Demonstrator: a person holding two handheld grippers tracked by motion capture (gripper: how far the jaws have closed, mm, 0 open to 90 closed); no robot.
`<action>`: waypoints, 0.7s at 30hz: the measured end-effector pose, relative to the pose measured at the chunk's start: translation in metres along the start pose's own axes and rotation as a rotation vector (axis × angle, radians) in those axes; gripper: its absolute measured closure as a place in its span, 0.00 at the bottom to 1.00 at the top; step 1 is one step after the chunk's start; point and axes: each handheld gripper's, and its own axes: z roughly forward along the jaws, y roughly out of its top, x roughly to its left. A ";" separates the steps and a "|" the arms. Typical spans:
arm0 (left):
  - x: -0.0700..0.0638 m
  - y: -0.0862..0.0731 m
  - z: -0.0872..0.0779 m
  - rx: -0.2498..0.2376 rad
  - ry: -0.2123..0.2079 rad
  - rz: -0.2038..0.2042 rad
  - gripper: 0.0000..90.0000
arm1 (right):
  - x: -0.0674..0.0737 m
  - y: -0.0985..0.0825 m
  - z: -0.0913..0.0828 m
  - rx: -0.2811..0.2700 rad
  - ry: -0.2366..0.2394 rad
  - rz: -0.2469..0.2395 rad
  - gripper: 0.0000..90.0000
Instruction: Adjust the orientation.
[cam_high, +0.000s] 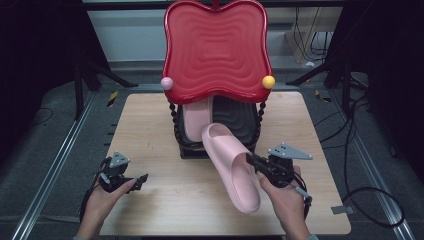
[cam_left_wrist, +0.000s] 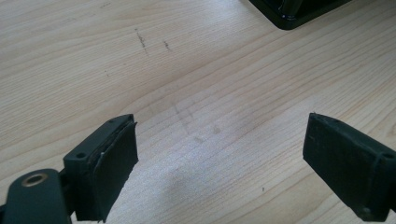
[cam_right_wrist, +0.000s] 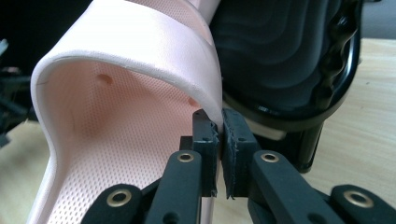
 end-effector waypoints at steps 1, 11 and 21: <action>0.000 0.000 0.000 0.000 0.001 -0.001 0.11 | 0.001 0.001 0.001 -0.010 -0.010 0.004 0.95; 0.002 -0.001 -0.002 -0.002 0.003 -0.001 0.11 | 0.002 0.010 0.014 -0.102 -0.129 0.036 0.95; 0.003 -0.001 -0.002 -0.006 -0.006 -0.006 0.11 | 0.011 0.015 0.040 -0.188 -0.273 0.076 0.95</action>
